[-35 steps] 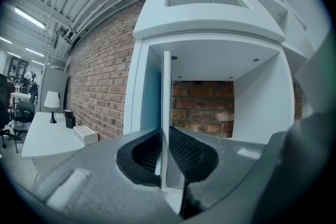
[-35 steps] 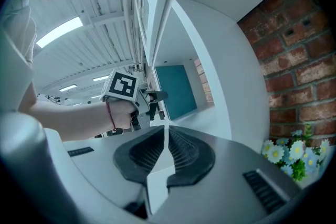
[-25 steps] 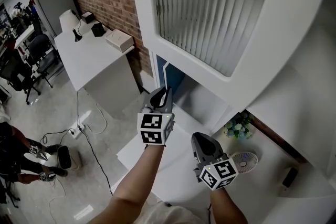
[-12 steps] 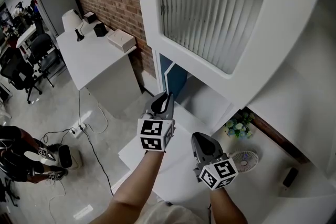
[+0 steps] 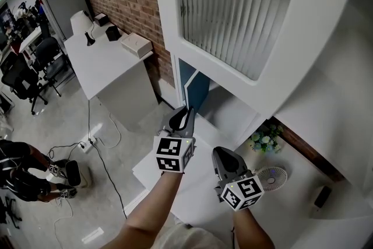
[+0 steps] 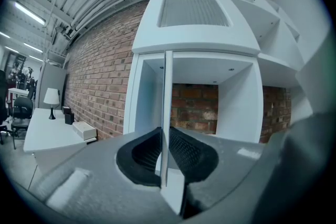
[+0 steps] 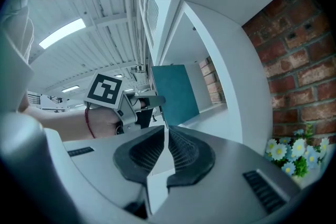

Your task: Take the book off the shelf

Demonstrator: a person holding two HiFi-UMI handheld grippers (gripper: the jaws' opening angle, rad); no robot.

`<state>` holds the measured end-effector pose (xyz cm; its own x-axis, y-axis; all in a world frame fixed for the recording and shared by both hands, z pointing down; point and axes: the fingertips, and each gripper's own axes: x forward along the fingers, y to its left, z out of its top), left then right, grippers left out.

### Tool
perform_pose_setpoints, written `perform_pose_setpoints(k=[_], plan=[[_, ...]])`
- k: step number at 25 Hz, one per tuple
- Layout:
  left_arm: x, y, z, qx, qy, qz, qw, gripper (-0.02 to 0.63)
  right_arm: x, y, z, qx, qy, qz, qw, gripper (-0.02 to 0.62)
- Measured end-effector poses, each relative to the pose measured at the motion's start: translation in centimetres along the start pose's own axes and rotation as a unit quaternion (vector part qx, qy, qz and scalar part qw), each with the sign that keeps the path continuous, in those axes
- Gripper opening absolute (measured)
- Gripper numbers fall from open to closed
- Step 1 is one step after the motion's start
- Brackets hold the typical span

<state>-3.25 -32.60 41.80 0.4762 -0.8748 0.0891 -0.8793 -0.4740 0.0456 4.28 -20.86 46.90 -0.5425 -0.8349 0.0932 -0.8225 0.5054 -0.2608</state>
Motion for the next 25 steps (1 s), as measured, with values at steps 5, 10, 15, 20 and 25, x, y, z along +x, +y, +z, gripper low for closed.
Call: perform_pose_setpoints(k=[5,10,15,20,25], plan=[[0.1,0.2,0.0,0.003,0.002,0.003,1.0000,0.048,-0.1,0.0,0.1,-0.001,-0.001,-0.001,1.000,0.018],[0.1,0.1,0.0,0.008,0.001,0.000,1.0000,0.048,-0.1,0.0,0.1,0.000,-0.001,-0.001,1.000,0.018],[0.2,0.1,0.1,0.015,0.000,0.000,0.9999,0.048,0.0,0.0,0.0,0.000,-0.001,-0.001,1.000,0.018],[0.6,0.1,0.2,0.019,-0.004,-0.010,0.9997,0.048,0.0,-0.2,-0.1,0.000,0.000,-0.002,1.000,0.018],[1.3,0.0,1.3,0.029,-0.013,-0.021,0.9993,0.049,0.1,-0.3,0.0,0.000,0.001,-0.002,1.000,0.018]])
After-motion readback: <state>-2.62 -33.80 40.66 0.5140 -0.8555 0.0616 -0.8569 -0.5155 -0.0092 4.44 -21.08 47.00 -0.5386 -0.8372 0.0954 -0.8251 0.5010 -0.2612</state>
